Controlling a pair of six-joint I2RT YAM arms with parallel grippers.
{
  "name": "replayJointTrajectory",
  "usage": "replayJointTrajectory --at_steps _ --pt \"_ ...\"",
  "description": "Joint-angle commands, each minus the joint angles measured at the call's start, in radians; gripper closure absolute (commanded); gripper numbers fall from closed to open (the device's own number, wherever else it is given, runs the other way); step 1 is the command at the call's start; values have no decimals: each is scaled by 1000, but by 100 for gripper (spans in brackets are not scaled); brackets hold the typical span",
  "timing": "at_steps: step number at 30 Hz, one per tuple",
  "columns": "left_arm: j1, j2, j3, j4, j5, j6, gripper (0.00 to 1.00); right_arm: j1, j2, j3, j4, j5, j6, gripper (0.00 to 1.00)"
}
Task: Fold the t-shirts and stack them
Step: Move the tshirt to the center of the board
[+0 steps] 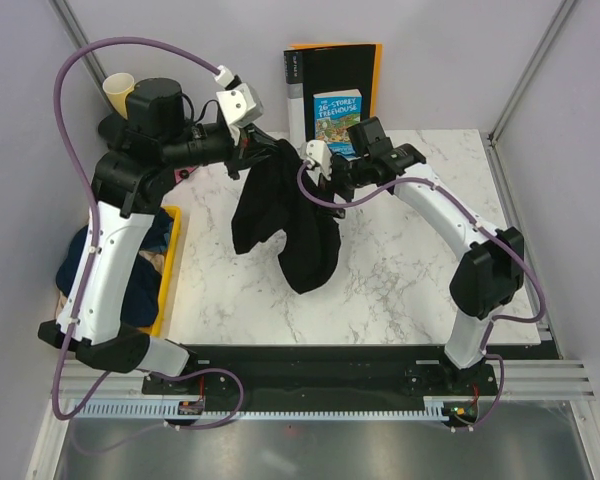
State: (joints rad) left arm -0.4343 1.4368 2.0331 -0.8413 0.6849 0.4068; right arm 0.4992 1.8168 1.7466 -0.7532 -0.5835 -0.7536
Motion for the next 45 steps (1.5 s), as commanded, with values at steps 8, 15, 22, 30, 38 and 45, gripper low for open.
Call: replayJointTrajectory --at_steps 8,15,22,30,38,45 --pt "-4 -72 7 -62 -122 160 98 4 -30 30 41 199 25 100" --pt "-3 -114 -119 -62 -372 358 98 -119 -192 -21 127 474 -85 100" --pt "0 -139 -273 63 -528 552 98 -212 -278 -70 322 671 -199 100" --pt "16 -119 -522 665 -650 802 98 -229 -286 -125 661 799 -311 100" --pt "57 79 -470 1063 -647 940 98 -255 -188 -118 1088 973 -375 100" --pt "86 152 -425 1359 -650 997 98 -301 -143 -22 1181 993 -380 100"
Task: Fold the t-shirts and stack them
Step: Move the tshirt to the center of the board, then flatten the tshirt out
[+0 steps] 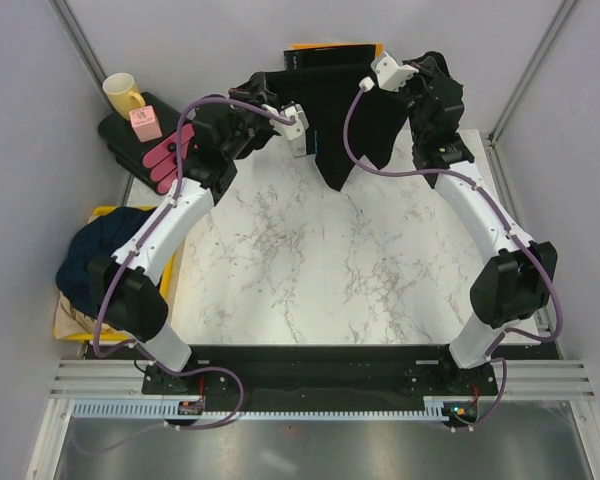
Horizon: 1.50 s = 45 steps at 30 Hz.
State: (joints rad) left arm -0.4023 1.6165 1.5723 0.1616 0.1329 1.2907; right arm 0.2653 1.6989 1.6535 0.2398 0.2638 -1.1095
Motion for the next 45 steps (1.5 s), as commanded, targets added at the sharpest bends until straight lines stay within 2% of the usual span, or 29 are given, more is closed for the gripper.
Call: replayJointTrajectory --at_steps 1,3,4,5,7,8,9,10,14,15,16,17,18,20,21,24,30,34,38,42,45 --pt "54 -39 -25 381 -89 117 98 -70 -34 60 178 137 -20 100" --pt "56 -122 -104 272 -34 98 98 -78 -86 -4 65 56 7 100" --pt "57 -162 -194 204 -1 44 98 -84 -111 -36 3 13 10 100" --pt "60 -237 -230 -32 84 30 98 -87 -160 -67 -151 -99 -12 100" --pt "59 -295 -358 -216 149 -8 98 -89 -208 -170 -303 -200 -36 100" --pt "59 -349 -401 -376 216 -1 98 -87 -244 -197 -477 -290 -67 100" --pt "56 -372 -519 -422 234 16 98 -87 -258 -259 -552 -331 -76 100" --pt "53 -394 -584 -456 244 37 98 -86 -269 -285 -706 -365 -84 100" --pt "42 -437 -884 -557 231 194 98 -66 -248 -430 -965 -403 -157 100" --pt "36 -426 -905 -566 223 211 98 -61 -239 -449 -994 -393 -159 98" --pt "31 -414 -913 -582 212 205 98 -57 -214 -463 -1058 -390 -168 88" --pt "28 -396 -900 -596 203 191 93 -54 -202 -475 -1088 -384 -171 71" --pt "25 -356 -882 -655 198 161 67 -52 -191 -472 -1114 -380 -167 37" --pt "25 -313 -789 -732 203 122 39 -49 -170 -443 -1180 -380 -156 22" --pt "25 -279 -757 -811 205 87 22 -51 -166 -431 -1197 -379 -136 15" --pt "26 -267 -658 -879 188 55 9 -52 -174 -387 -1198 -344 -119 10" --pt "28 -374 -581 -909 197 39 1 -95 -188 -342 -1185 -308 -53 10" --pt "28 -423 -574 -955 176 27 1 -109 -203 -403 -1185 -314 -64 11" --pt "28 -475 -647 -965 136 30 2 -113 -200 -459 -1157 -330 -41 12" --pt "30 -463 -725 -883 68 -21 6 -117 -142 -397 -1142 -420 63 13" --pt "40 -445 -736 -904 45 -39 9 -129 -68 -321 -1163 -448 120 16"
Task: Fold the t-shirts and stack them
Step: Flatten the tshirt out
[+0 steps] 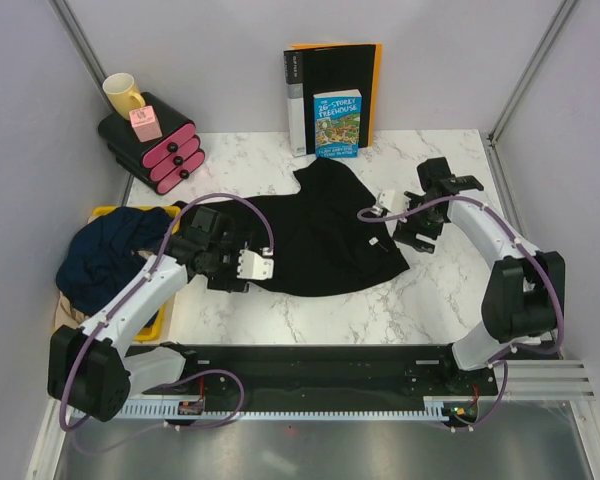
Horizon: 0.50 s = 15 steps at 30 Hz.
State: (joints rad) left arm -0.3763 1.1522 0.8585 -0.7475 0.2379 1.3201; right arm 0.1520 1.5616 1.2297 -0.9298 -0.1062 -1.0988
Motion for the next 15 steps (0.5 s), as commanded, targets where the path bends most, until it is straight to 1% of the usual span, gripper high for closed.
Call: replayJointTrajectory --at_steps 1,3,4,7,12,15 --pt "17 15 -19 -22 -52 -71 9 -17 81 111 -4 -92 94 17" --pt "17 -8 -15 -81 -8 -56 9 -17 71 79 -20 -83 45 19" --pt "17 -41 -19 -123 17 -53 9 -19 40 58 -20 -61 -16 19" --pt "14 -100 -50 -168 17 -52 9 -19 -38 -66 -20 -40 -119 19" --pt "16 -140 -101 -205 -5 -58 10 -15 -170 -179 -30 -58 -210 21" --pt "14 -117 -127 -191 17 -79 11 -5 -208 -236 -8 -84 -240 23"
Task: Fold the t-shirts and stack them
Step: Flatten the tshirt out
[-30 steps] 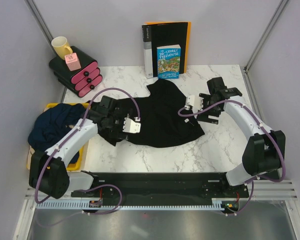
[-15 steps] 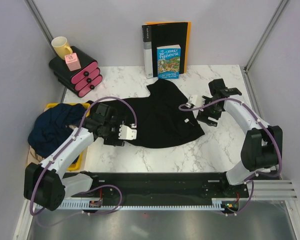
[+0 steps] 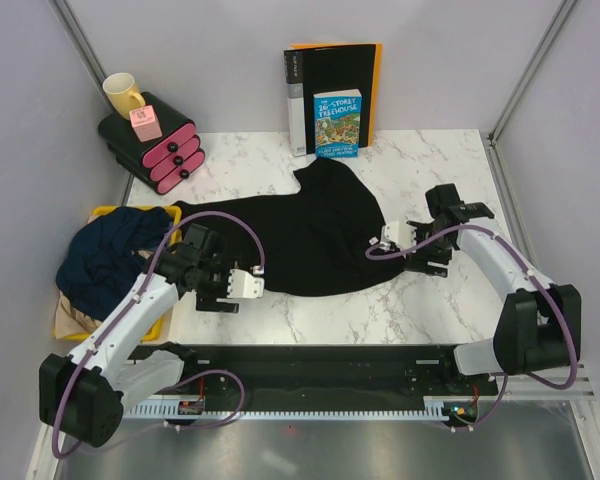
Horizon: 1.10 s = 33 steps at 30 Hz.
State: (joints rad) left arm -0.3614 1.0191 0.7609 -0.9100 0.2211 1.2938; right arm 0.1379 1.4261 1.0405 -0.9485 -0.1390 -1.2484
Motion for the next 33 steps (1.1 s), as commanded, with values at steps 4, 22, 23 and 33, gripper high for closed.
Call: replayJointTrajectory --at_steps 4,22,23,33 --pt "-1 107 -64 43 38 -100 16 54 -81 -105 73 -53 -75 23" --pt "1 277 -83 161 -2 -137 30 218 43 -183 300 -40 -19 36" --pt "1 286 -86 161 -5 -137 33 218 53 -192 309 -37 -22 36" --pt "1 362 -57 201 -34 -186 42 218 117 -189 405 19 18 41"
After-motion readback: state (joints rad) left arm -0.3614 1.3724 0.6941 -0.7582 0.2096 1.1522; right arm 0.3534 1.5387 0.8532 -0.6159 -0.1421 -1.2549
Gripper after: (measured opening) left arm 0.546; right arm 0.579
